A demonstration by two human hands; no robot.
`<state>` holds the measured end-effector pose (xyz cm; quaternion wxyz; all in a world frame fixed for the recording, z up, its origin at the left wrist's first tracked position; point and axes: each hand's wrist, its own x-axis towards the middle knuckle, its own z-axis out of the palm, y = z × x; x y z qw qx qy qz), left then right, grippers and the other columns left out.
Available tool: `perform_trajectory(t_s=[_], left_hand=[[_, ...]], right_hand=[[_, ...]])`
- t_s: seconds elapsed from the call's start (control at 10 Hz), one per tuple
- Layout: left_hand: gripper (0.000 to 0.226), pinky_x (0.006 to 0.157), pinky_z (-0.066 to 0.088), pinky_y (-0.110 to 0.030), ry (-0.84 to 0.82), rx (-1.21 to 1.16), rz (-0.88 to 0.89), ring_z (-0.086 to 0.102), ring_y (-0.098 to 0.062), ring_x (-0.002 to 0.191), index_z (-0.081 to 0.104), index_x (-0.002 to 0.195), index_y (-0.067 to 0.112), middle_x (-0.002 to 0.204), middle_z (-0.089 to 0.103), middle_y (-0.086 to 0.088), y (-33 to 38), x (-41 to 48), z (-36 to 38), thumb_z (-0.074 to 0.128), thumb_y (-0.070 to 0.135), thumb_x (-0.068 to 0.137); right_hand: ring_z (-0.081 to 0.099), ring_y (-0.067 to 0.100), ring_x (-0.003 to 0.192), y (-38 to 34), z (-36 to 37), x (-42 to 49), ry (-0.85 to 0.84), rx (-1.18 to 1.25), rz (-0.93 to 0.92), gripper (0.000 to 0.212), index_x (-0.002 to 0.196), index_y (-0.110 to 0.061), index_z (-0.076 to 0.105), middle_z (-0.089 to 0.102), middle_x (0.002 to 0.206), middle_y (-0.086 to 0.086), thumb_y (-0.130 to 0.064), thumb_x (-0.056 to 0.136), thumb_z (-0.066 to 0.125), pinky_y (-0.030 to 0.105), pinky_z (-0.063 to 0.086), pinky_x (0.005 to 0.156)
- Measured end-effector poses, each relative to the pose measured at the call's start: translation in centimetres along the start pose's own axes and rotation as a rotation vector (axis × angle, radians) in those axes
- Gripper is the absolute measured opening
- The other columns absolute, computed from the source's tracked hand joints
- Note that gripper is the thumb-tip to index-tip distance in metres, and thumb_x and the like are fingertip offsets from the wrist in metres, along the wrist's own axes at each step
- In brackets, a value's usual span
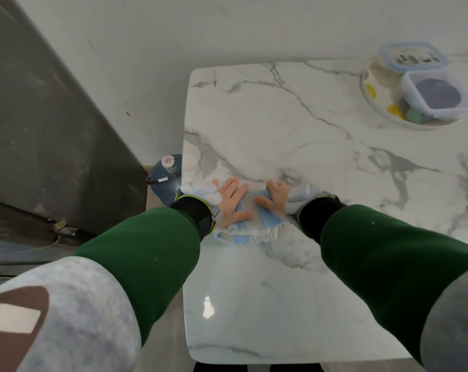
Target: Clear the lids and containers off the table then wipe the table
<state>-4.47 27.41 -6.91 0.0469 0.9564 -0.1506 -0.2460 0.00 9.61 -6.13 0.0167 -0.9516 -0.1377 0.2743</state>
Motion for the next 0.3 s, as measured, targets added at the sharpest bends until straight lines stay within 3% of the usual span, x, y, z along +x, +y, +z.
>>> perform_trajectory(t_s=[0.1, 0.2, 0.3], left_hand=[[0.072, 0.119, -0.005, -0.045, 0.076, -0.091, -0.081, -0.002, -0.018, 0.150, 0.002, 0.153, 0.020, 0.162, -0.001, -0.003, 1.6, 0.3, -2.2, 0.028, 0.055, 0.096], [0.062, 0.120, 0.001, -0.045, 0.124, -0.094, -0.139, 0.007, -0.018, 0.149, 0.013, 0.152, 0.018, 0.160, 0.012, -0.003, 4.2, 0.4, -4.4, 0.032, 0.044, 0.100], [0.050, 0.118, 0.012, -0.038, 0.176, -0.075, -0.173, 0.022, -0.017, 0.144, 0.031, 0.147, 0.015, 0.154, 0.027, -0.005, 6.7, 1.0, -6.5, 0.036, 0.034, 0.100]], right_hand=[[0.049, 0.032, 0.114, 0.7, -2.0, -0.4, 0.034, 0.040, -0.081, 0.045, 0.125, -0.016, 0.043, 0.047, 0.127, 0.013, -0.049, 0.096, 0.033, 0.042, 0.039, 0.096], [0.045, 0.029, 0.117, 2.1, -4.2, -1.0, 0.044, -0.076, -0.131, 0.037, 0.129, -0.020, 0.041, 0.040, 0.130, 0.008, -0.040, 0.098, 0.033, 0.044, 0.037, 0.096], [0.046, 0.031, 0.117, 3.9, -5.5, -0.8, 0.090, -0.090, -0.128, 0.034, 0.130, -0.017, 0.040, 0.041, 0.132, 0.009, -0.029, 0.100, 0.029, 0.043, 0.038, 0.094]])
